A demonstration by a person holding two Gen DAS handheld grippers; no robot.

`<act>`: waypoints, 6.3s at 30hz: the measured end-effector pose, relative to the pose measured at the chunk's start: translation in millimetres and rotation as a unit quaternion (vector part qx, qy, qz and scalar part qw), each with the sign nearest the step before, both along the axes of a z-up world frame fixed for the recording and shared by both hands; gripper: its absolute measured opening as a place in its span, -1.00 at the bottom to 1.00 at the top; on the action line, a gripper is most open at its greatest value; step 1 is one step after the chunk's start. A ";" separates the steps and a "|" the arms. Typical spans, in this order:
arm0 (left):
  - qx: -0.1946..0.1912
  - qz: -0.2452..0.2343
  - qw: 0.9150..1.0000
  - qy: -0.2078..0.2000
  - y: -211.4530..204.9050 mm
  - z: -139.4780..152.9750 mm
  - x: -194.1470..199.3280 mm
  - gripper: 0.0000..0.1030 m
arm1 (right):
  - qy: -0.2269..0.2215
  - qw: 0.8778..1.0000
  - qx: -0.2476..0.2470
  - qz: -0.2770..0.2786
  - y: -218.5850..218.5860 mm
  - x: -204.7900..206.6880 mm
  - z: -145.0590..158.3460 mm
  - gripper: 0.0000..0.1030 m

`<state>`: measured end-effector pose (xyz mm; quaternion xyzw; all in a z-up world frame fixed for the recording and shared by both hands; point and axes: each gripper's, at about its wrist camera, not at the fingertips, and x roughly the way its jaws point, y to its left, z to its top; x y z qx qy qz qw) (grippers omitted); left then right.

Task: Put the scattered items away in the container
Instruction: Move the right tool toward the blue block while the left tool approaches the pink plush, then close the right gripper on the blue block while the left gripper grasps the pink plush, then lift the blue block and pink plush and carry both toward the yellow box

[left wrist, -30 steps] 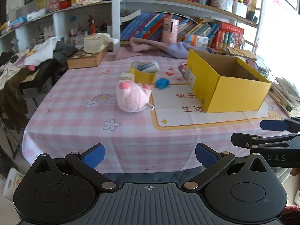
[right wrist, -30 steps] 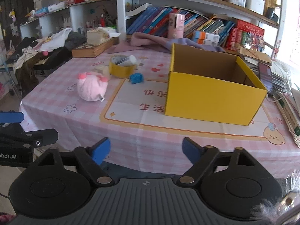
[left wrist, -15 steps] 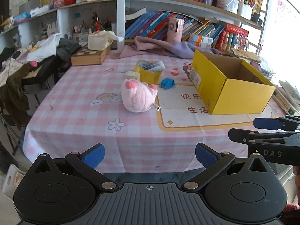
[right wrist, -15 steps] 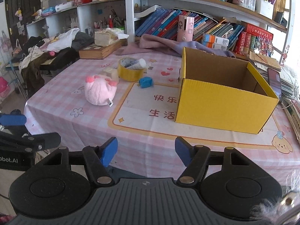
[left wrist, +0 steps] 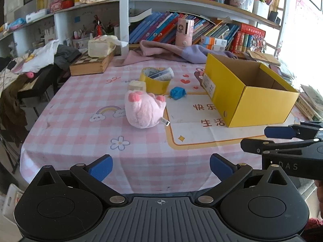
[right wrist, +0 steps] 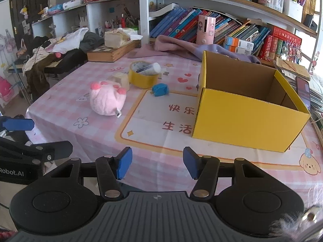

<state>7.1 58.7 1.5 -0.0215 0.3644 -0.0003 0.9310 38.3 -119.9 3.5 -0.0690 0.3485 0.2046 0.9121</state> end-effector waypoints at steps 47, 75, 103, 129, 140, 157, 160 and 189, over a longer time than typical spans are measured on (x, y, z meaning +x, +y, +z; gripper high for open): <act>0.002 -0.024 0.997 0.072 41.5 -49.5 185.8 0.97 | 0.118 0.991 -0.058 -0.020 117.8 258.0 -55.5 0.19; -0.045 0.020 0.997 0.052 65.3 -36.0 168.5 0.45 | 0.105 0.993 -0.036 0.039 122.1 253.1 -47.9 -0.24; -0.080 -0.016 0.997 -0.019 24.0 11.6 15.1 0.45 | 0.014 0.997 0.011 0.070 41.8 54.6 14.8 -0.23; -0.073 -0.111 0.991 -0.029 -26.7 22.0 -52.3 0.45 | 0.009 0.999 0.020 -0.027 -29.6 -55.2 22.2 -0.24; -0.084 -0.123 0.988 -0.032 -34.8 22.6 -59.7 0.45 | 0.011 0.998 0.024 -0.053 -44.7 -67.3 25.1 -0.24; -0.096 -0.202 0.974 -0.017 -89.1 18.8 -43.3 0.45 | 0.022 0.990 0.021 -0.135 -104.9 -79.1 20.1 -0.24; -0.095 -0.217 0.971 -0.018 -98.7 19.2 -40.4 0.45 | 0.027 0.988 0.024 -0.153 -116.5 -81.2 18.3 -0.24; -0.067 -0.282 0.957 -0.030 -149.8 20.1 28.6 0.45 | 0.037 0.980 0.032 -0.191 -160.8 -24.3 9.9 -0.24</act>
